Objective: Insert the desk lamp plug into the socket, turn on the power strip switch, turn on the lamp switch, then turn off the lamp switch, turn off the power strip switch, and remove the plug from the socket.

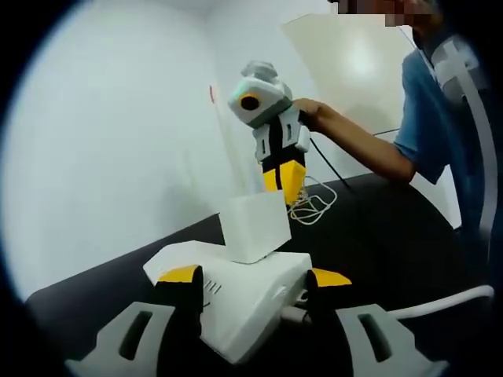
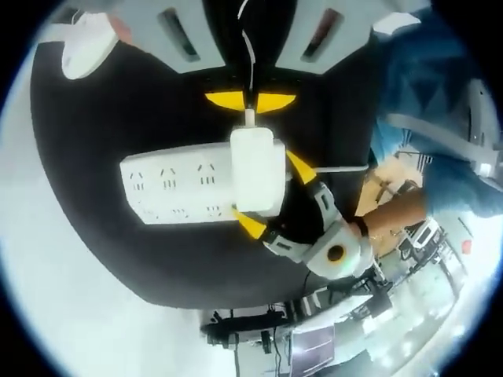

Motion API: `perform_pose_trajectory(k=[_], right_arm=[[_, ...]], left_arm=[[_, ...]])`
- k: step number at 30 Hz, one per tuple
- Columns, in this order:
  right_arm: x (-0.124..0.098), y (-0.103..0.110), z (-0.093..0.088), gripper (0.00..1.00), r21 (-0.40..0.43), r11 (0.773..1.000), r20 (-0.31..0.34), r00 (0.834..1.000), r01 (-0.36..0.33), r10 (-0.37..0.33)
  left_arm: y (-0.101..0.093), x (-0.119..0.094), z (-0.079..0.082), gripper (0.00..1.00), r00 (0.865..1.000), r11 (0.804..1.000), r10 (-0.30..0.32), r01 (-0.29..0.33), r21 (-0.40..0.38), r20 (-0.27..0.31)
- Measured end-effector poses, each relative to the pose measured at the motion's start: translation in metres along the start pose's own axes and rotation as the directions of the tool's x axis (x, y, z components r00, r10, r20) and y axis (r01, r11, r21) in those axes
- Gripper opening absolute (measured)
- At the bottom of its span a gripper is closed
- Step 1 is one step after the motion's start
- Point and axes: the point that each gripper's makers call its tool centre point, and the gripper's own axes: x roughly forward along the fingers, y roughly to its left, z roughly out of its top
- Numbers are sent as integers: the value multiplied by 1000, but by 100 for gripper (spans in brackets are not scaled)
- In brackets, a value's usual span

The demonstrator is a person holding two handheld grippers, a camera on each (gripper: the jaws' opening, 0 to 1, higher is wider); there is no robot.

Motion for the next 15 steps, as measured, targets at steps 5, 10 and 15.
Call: perform_pose_trajectory(k=[5, 10, 15], right_arm=[[-2, 0, 6, 3, -20, 1000, 21, 1000, 17, -16], [2, -2, 1, 3, -41, 999, 3, 1000, 16, -16], [3, -2, -4, 3, -34, 999, -8, 1000, 3, -3]], left_arm=[[6, -4, -3, 51, 1000, 1000, 3, -3, -4, 0], [7, -4, -4, 51, 1000, 1000, 0, 0, -3, 1], [6, -4, -4, 51, 1000, 1000, -2, 2, 2, 4]])
